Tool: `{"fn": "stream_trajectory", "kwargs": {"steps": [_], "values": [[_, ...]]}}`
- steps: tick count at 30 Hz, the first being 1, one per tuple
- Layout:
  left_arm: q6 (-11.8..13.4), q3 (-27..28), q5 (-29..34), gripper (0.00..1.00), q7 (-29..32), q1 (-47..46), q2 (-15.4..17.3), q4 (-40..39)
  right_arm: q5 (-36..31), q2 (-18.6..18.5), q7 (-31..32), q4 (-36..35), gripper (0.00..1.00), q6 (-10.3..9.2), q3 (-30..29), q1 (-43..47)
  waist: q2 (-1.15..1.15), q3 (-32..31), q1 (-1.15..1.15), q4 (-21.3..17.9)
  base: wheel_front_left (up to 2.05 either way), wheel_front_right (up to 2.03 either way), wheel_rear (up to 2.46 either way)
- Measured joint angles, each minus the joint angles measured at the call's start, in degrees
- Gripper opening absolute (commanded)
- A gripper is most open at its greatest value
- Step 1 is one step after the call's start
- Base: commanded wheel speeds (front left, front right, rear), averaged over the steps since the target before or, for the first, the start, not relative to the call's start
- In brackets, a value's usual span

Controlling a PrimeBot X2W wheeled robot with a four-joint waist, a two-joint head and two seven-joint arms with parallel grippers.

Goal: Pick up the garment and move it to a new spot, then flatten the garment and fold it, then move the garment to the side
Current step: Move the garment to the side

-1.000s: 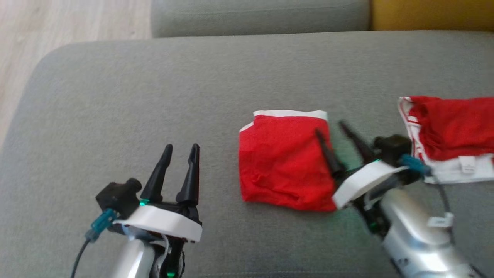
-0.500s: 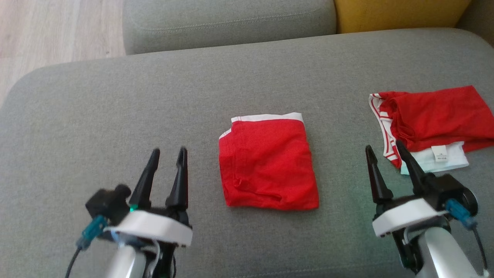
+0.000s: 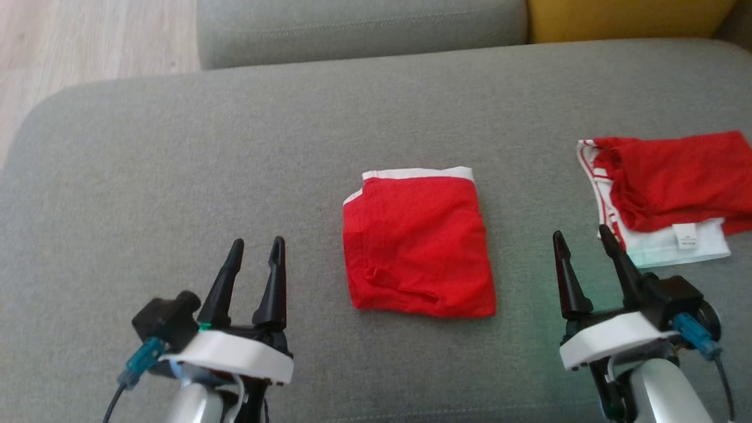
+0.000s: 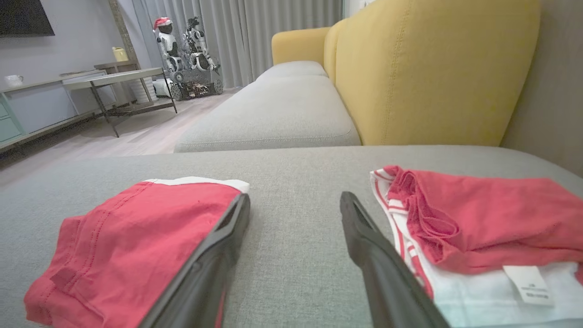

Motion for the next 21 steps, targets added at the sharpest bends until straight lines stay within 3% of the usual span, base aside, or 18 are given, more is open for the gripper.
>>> {"fn": "stream_trajectory", "kwargs": {"steps": [13,20,21], "values": [[-0.49,-1.24,-0.05,1.00,-0.01,-3.23,-0.02,0.16,12.16,0.56,5.88,10.70,1.00,0.00,6.25,-10.14,0.00,5.88,0.00,4.67,0.00,0.00,0.00],[-0.49,-2.12,-0.05,1.00,-0.01,-4.55,-0.02,0.26,14.94,0.54,8.27,19.25,1.00,0.00,9.99,-13.88,0.00,7.75,0.00,6.90,0.00,0.00,0.00],[-0.49,-2.14,-0.05,1.00,-0.01,-4.66,-0.02,0.27,15.13,0.54,8.48,20.39,0.54,0.00,10.45,-14.38,0.00,7.89,0.00,7.04,0.00,0.00,0.00]]}}
